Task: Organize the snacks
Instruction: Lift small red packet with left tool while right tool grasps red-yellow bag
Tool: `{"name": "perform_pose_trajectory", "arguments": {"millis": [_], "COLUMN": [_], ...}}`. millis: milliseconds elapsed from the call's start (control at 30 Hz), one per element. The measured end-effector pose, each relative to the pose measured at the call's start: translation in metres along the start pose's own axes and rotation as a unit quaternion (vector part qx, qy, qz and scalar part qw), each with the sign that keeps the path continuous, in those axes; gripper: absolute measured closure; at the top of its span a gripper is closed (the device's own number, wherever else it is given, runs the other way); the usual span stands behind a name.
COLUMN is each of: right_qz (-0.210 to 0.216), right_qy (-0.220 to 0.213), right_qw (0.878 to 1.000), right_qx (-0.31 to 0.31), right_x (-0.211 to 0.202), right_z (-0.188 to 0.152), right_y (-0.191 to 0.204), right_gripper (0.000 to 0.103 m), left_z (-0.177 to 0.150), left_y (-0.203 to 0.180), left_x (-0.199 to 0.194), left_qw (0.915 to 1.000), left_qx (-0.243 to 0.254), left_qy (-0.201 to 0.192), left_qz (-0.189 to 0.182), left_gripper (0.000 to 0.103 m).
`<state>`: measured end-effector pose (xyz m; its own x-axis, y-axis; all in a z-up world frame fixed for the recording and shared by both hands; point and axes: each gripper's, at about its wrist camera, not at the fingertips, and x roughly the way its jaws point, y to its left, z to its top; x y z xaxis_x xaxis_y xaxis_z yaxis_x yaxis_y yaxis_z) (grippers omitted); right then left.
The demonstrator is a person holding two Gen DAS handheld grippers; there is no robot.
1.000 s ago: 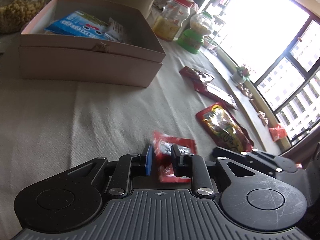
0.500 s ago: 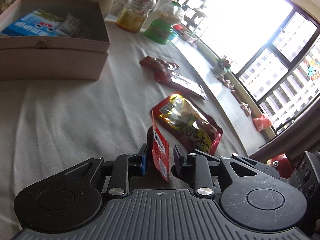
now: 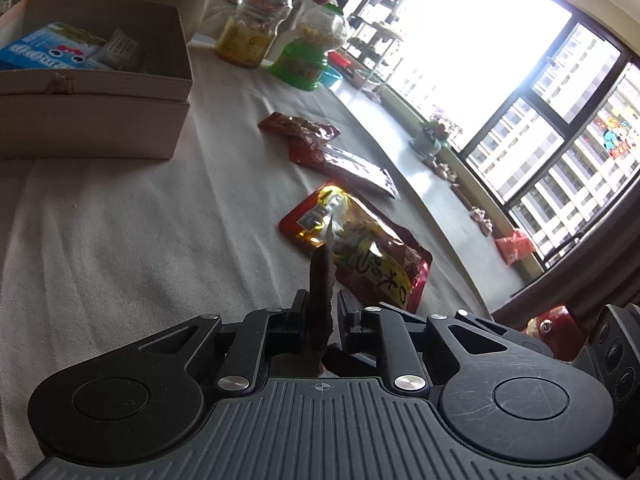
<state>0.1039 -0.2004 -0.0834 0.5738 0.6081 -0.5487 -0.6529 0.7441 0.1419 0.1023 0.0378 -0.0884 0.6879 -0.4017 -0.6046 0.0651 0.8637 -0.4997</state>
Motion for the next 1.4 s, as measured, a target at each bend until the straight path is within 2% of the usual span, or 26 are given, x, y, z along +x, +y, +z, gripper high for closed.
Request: {"name": "perform_pose_trajectory", "arguments": {"millis": [200, 433, 600, 667, 733, 800, 833, 900, 967, 1000, 1033, 1067, 1100, 1133, 1200, 1267, 1400], "right_qz": [0.004, 0.031, 0.085, 0.107, 0.118, 0.115, 0.105, 0.071, 0.014, -0.011, -0.034, -0.06, -0.085, -0.11, -0.152, -0.162, -0.1], "right_qy": [-0.003, 0.003, 0.035, 0.049, 0.07, 0.096, 0.093, 0.062, 0.032, 0.02, 0.012, 0.014, 0.023, 0.033, 0.039, 0.052, 0.084], "right_qw": [1.0, 0.999, 0.993, 0.988, 0.988, 0.987, 0.988, 0.994, 0.999, 0.999, 0.999, 0.997, 0.995, 0.992, 0.985, 0.982, 0.985], "right_qx": [0.01, 0.026, 0.072, 0.099, 0.076, 0.064, 0.065, 0.052, 0.035, 0.032, 0.034, 0.04, 0.049, 0.059, 0.071, 0.085, 0.112], "right_x": [-0.001, -0.001, 0.002, 0.005, 0.007, 0.011, 0.009, 0.002, 0.001, 0.002, 0.006, 0.012, 0.02, 0.027, 0.036, 0.04, 0.034], "right_z": [-0.002, -0.001, 0.009, 0.014, 0.019, 0.031, 0.037, 0.05, 0.063, 0.069, 0.074, 0.078, 0.081, 0.083, 0.082, 0.076, 0.056], "right_y": [-0.003, -0.007, -0.021, -0.029, -0.028, -0.029, -0.03, -0.035, -0.04, -0.045, -0.051, -0.059, -0.067, -0.074, -0.086, -0.095, -0.095], "right_gripper": [0.033, 0.019, 0.005, 0.002, 0.001, 0.006, 0.006, 0.006, 0.006, 0.01, 0.014, 0.031, 0.054, 0.061, 0.064, 0.064, 0.064], "left_z": [-0.006, -0.009, -0.01, -0.012, -0.015, -0.016, -0.017, -0.019, -0.021, -0.022, -0.022, -0.022, -0.021, -0.021, -0.021, -0.021, -0.022], "left_y": [0.0, 0.012, 0.024, 0.031, 0.037, 0.044, 0.047, 0.056, 0.064, 0.069, 0.073, 0.077, 0.079, 0.08, 0.082, 0.082, 0.085], "left_x": [-0.001, -0.01, -0.03, -0.039, -0.05, -0.064, -0.07, -0.083, -0.093, -0.097, -0.1, -0.102, -0.104, -0.105, -0.107, -0.107, -0.106], "left_qw": [0.9997, 0.9984, 0.9964, 0.9951, 0.9938, 0.9923, 0.9915, 0.9891, 0.9867, 0.9854, 0.9843, 0.9833, 0.9825, 0.982, 0.9817, 0.9821, 0.9828], "left_qx": [-0.011, -0.05, -0.065, -0.075, -0.082, -0.087, -0.089, -0.097, -0.109, -0.116, -0.122, -0.127, -0.131, -0.133, -0.134, -0.132, -0.133], "left_qy": [-0.004, -0.025, -0.054, -0.064, -0.073, -0.085, -0.091, -0.104, -0.113, -0.117, -0.12, -0.123, -0.124, -0.126, -0.129, -0.129, -0.124], "left_qz": [0.021, 0.004, 0.005, 0.008, 0.013, 0.022, 0.027, 0.036, 0.041, 0.043, 0.044, 0.045, 0.046, 0.046, 0.042, 0.037, 0.028], "left_gripper": [0.09, 0.092, 0.092, 0.092, 0.092, 0.092, 0.092, 0.092, 0.092, 0.092, 0.092, 0.092, 0.092, 0.092, 0.092, 0.092, 0.092]}}
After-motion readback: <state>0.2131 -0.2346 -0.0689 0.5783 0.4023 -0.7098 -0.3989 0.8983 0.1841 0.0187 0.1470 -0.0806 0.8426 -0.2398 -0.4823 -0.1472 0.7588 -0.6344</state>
